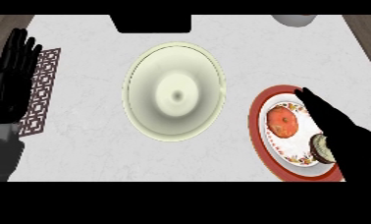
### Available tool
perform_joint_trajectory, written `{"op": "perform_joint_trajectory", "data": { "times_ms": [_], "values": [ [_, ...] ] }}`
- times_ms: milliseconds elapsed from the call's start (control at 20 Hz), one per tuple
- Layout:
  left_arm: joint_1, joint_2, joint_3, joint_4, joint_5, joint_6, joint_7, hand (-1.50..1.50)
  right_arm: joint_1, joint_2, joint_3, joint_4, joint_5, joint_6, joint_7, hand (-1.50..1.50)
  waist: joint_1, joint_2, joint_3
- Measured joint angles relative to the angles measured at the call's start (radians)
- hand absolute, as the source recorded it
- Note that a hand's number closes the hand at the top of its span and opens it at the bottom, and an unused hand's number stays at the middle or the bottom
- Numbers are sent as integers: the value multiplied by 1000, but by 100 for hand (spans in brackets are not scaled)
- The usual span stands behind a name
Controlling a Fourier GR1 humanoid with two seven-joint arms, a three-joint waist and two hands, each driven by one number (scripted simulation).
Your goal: Pick the squash from the plate and place it in the bowl
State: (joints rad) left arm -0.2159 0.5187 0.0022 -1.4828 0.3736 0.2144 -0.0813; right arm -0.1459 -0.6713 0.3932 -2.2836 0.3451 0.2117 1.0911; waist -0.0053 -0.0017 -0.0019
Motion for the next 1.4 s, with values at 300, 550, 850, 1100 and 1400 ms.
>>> {"op": "perform_joint_trajectory", "data": {
  "times_ms": [300,550,850,1100,1400],
  "values": [
    [-13,-13,21,21,-10,-23,-4,0,-2,10,-10,54,-20,29,-14,-150,5,2,1],
    [-13,-33,25,6,-34,-23,10,0,22,55,-7,148,29,33,-60,-150,6,2,2],
    [-9,-54,47,-15,-56,-29,33,0,76,107,-17,224,109,32,-111,-150,5,1,2],
    [-20,-81,68,13,-83,-51,17,0,111,128,-76,300,145,43,-205,-150,3,2,2],
    [-28,-101,96,4,-104,-84,42,0,108,180,-121,370,194,64,-316,-150,4,1,2]
  ]
}}
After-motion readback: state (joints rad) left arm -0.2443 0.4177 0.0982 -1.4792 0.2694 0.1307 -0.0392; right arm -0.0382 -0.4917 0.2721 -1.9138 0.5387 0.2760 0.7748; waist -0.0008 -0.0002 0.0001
